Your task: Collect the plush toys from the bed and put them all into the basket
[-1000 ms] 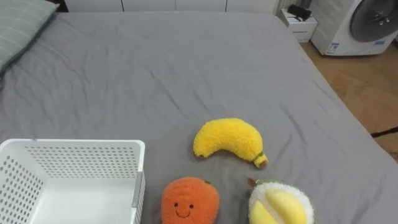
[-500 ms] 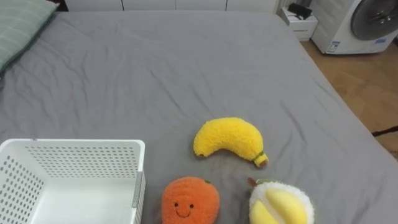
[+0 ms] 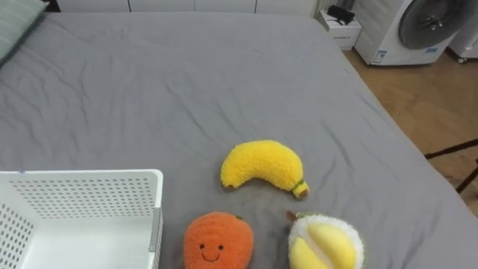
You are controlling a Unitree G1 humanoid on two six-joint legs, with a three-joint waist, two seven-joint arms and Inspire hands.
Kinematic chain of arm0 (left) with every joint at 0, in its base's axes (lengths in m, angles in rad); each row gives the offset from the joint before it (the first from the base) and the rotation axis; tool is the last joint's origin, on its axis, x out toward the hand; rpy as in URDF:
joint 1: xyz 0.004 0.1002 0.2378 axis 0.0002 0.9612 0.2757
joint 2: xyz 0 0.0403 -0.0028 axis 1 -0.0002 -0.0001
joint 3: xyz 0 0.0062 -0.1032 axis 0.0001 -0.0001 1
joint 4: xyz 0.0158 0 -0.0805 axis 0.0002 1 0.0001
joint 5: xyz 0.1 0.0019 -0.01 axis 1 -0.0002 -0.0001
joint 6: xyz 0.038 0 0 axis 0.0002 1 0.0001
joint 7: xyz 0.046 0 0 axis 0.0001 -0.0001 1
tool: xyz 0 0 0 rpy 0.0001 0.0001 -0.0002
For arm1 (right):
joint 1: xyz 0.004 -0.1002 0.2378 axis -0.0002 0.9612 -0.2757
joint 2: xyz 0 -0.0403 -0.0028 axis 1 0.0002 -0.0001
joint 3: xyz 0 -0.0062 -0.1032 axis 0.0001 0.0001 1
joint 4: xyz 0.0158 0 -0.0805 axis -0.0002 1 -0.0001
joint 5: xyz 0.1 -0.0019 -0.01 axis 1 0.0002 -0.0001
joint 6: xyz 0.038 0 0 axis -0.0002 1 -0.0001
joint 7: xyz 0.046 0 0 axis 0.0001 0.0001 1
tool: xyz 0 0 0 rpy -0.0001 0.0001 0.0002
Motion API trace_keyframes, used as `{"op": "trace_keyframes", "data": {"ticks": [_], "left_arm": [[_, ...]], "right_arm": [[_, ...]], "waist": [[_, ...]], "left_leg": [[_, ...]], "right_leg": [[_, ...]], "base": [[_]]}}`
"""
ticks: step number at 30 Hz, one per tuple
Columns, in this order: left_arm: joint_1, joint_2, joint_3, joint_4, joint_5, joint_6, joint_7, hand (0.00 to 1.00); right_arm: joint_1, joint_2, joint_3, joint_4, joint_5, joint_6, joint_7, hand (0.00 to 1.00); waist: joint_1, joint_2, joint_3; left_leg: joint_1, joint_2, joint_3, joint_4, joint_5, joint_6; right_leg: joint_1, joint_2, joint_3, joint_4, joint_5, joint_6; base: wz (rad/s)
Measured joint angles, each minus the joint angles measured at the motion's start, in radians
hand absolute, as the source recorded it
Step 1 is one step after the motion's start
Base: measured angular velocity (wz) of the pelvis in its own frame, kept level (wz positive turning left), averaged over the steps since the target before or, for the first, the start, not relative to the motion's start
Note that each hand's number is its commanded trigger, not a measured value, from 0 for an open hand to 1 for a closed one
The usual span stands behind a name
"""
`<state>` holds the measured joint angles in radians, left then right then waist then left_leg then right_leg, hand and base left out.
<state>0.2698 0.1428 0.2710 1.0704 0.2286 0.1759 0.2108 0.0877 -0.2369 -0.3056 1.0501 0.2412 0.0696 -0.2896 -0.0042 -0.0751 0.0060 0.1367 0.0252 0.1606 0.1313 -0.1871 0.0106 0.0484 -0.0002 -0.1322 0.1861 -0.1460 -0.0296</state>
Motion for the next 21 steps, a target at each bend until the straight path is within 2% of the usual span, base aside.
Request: {"op": "trace_keyframes", "data": {"ticks": [1, 3, 4, 6, 7, 8, 10, 15, 18, 21], "left_arm": [[0.001, 0.0, -0.001, -0.001, -0.001, -0.001, 0.0, 0.0], [-0.002, 0.0, -0.002, -0.002, -0.002, 0.0, -0.001, 0.0], [-0.002, 0.0, -0.002, -0.003, -0.002, 0.0, -0.001, 0.0], [-0.003, 0.002, -0.018, -0.004, -0.002, 0.0, 0.007, 0.0], [-0.003, 0.002, -0.024, -0.005, -0.002, -0.001, 0.011, 0.0], [-0.003, 0.002, -0.035, -0.005, -0.001, -0.001, 0.015, 0.0], [-0.004, -0.002, -0.04, -0.005, -0.001, -0.001, 0.017, 0.0], [-0.01, -0.012, -0.064, -0.005, -0.002, -0.006, 0.022, 0.0], [-0.01, -0.012, -0.081, -0.014, -0.002, -0.003, 0.018, 0.0], [-0.007, -0.013, -0.091, -0.03, -0.002, -0.003, 0.017, 0.0]], "right_arm": [[0.002, 0.0, 0.0, -0.047, -0.002, 0.005, -0.012, 0.0], [0.001, 0.001, 0.001, -0.198, -0.012, 0.011, -0.04, 0.0], [0.001, 0.002, 0.004, -0.298, -0.039, 0.012, -0.058, 0.0], [-0.001, 0.002, 0.029, -0.442, -0.095, -0.004, -0.095, 0.0], [0.0, 0.002, 0.039, -0.478, -0.103, -0.004, -0.102, 0.0], [0.001, 0.003, 0.058, -0.546, -0.14, -0.004, -0.107, 0.0], [0.001, 0.004, 0.083, -0.628, -0.194, -0.005, -0.106, 0.0], [0.002, 0.006, 0.135, -0.769, -0.331, -0.006, -0.09, 0.0], [0.001, 0.007, 0.183, -0.838, -0.376, -0.005, -0.043, 0.0], [0.001, 0.007, 0.241, -0.846, -0.4, -0.003, 0.023, 0.0]], "waist": [[-0.001, -0.003, -0.0005], [-0.01, 0.005, -0.0027], [-0.015, 0.0, 0.0017], [-0.014, 0.007, -0.0008], [-0.011, 0.002, -0.0035], [-0.008, 0.008, 0.0003], [-0.006, 0.008, 0.0002], [0.013, 0.015, -0.0027], [0.018, 0.026, -0.0047], [0.041, 0.03, -0.0057]], "left_leg": [[-0.001, 0.0, 0.001, 0.0, 0.0, 0.0], [-0.009, 0.001, 0.003, 0.004, 0.0, 0.0], [-0.01, 0.001, 0.003, 0.005, 0.0, 0.0], [-0.011, -0.001, 0.001, 0.004, 0.001, -0.001], [-0.011, -0.001, 0.002, 0.004, 0.001, -0.001], [-0.013, 0.0, 0.002, 0.003, 0.001, -0.002], [-0.015, 0.0, 0.003, 0.003, 0.002, -0.003], [-0.024, 0.0, 0.003, 0.001, 0.002, -0.003], [-0.031, 0.004, 0.002, 0.003, 0.003, -0.003], [-0.029, 0.005, 0.001, 0.003, 0.003, -0.003]], "right_leg": [[-0.002, -0.002, 0.003, 0.001, 0.0, 0.0], [-0.01, -0.002, 0.007, 0.002, 0.001, -0.001], [-0.012, -0.002, 0.005, 0.002, 0.001, -0.001], [-0.013, -0.001, 0.001, 0.002, 0.001, -0.001], [-0.013, -0.001, 0.001, 0.002, 0.001, -0.001], [-0.015, 0.001, 0.002, 0.001, 0.001, -0.002], [-0.015, 0.001, -0.001, -0.001, 0.001, -0.002], [-0.023, -0.001, -0.006, 0.001, 0.001, -0.002], [-0.03, -0.002, -0.006, 0.002, 0.0, -0.003], [-0.029, -0.002, -0.006, 0.002, 0.0, -0.003]], "base": [[-0.1], [-0.06], [0.0], [0.06], [0.03], [0.0], [0.02], [0.01], [0.0], [0.0]]}}
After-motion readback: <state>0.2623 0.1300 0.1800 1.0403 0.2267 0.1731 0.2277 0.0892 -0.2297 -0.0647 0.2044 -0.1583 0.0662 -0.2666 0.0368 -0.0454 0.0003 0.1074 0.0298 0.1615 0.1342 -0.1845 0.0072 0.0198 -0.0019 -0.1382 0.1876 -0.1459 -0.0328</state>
